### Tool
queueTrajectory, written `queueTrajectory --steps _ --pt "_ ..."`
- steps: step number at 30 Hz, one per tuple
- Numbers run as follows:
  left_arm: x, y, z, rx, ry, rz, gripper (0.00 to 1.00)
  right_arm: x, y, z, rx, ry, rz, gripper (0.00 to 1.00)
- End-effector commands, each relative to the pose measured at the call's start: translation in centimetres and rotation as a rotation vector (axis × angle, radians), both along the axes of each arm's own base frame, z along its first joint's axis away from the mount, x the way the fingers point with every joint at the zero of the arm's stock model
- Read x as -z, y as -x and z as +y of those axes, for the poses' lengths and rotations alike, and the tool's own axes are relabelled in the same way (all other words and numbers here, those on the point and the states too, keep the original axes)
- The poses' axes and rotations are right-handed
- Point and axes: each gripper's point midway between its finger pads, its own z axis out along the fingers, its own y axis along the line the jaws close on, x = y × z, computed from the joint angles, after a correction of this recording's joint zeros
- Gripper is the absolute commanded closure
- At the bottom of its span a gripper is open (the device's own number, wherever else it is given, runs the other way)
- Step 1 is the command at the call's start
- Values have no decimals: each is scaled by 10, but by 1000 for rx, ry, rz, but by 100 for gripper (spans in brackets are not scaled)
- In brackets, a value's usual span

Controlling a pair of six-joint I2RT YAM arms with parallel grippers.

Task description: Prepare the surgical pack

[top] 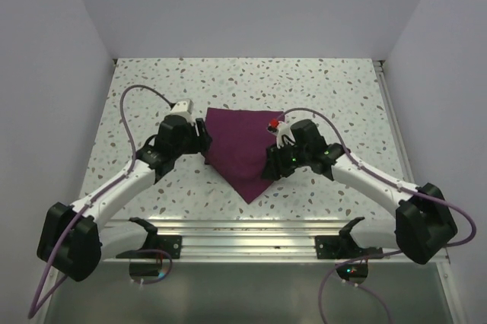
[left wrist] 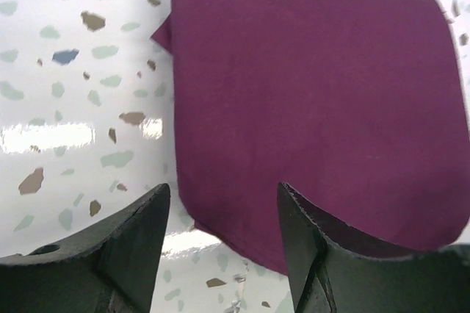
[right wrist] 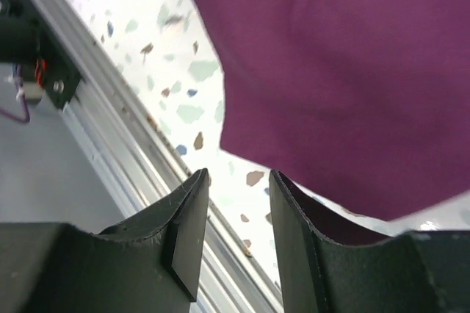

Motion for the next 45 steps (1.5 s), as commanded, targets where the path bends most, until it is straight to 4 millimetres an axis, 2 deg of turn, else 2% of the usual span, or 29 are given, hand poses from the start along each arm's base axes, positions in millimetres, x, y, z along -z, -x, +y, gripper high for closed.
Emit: queueTrajectory --steps 1,4,10,13,15,19,21,22,23,24,26,27,29,30,31,33,34,35,37,41,44,45 --pt "-50 -22 -17 90 32 -149 37 -20 -33 -9 149 -5 -88 58" --pt "-42 -27 -11 65 1 -138 36 -7 -41 -16 199 -5 -47 61" --pt "-15 -30 -32 137 64 -103 37 29 -65 -36 317 -5 19 72" --pt "11 -24 -28 126 44 -47 38 48 -75 -44 362 25 60 77" --pt "21 -22 -25 102 44 -19 39 58 -84 -49 408 34 76 80" --pt "39 -10 -24 91 72 18 41 64 -103 -54 475 37 79 82" --pt "41 -5 -28 99 102 20 43 67 -114 -56 502 39 91 82" --pt "46 1 -27 102 107 27 43 60 -126 -54 515 20 65 82" --pt "48 3 -28 105 109 29 43 64 -126 -55 518 27 77 82" --pt "48 6 -29 106 107 28 44 60 -137 -56 540 33 53 82" --pt "52 16 -33 121 95 29 44 64 -147 -60 566 55 55 81" --pt "53 19 -35 122 86 31 44 58 -159 -60 577 47 36 81" --pt "56 31 -43 144 65 41 44 64 -168 -68 613 70 52 81" --pt "58 40 -52 176 57 48 44 59 -175 -69 627 61 42 81" --pt "61 45 -53 174 39 54 44 58 -180 -72 643 68 34 81" --pt "61 56 -60 190 38 65 44 48 -184 -76 650 70 1 80" --pt "63 59 -58 180 24 74 44 44 -184 -78 654 74 -11 80" --pt "56 61 -58 172 35 64 44 36 -183 -80 663 74 -32 80" --pt "57 67 -46 140 -1 80 43 32 -178 -82 654 72 -38 79" --pt "26 62 -29 86 -48 22 42 19 -158 -82 634 39 -47 77" --pt "4 55 -29 92 -85 5 42 6 -140 -75 608 -7 -56 76" --pt "-9 51 -33 105 -84 -9 42 3 -134 -73 607 -26 -52 75"
